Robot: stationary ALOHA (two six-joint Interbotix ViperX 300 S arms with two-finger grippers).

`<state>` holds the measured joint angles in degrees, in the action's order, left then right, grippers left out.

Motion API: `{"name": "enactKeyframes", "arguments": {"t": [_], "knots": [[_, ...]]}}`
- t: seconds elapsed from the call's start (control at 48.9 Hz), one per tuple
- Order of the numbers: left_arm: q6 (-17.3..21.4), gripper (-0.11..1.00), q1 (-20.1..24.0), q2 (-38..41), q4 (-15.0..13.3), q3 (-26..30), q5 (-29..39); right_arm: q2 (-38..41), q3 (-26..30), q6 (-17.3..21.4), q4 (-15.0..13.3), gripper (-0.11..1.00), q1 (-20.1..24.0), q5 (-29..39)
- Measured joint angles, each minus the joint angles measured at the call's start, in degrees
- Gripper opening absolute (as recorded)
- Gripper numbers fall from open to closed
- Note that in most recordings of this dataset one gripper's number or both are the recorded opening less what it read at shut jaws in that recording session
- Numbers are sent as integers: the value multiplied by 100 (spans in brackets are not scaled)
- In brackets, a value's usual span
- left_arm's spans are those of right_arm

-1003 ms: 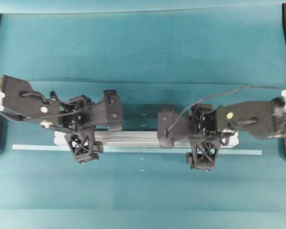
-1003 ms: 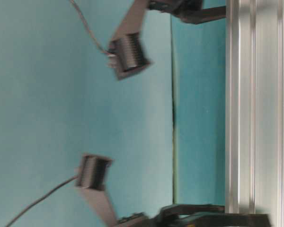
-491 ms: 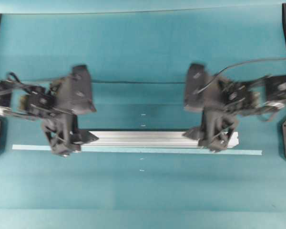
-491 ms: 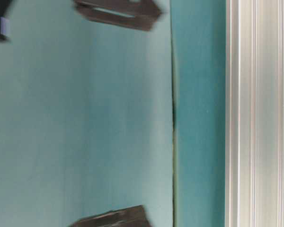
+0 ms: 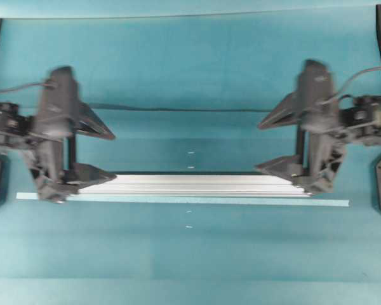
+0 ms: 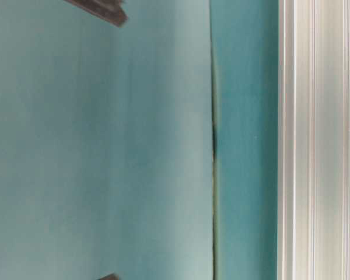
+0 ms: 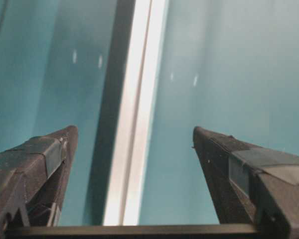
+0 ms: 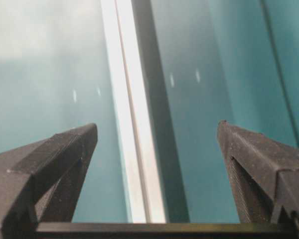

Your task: Lift the metal rail with both hands.

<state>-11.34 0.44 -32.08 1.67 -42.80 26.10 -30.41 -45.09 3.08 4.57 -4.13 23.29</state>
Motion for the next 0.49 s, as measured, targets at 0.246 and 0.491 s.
{"name": "enactKeyframes", "arguments": {"t": [0.246, 0.491], "knots": [[0, 92, 0, -642, 0, -290, -527, -773, -422, 9, -9, 97, 0, -580], [0, 92, 9, -1160, 0, -466, -932, -1336, -668, 35, -9, 97, 0, -949]]}}
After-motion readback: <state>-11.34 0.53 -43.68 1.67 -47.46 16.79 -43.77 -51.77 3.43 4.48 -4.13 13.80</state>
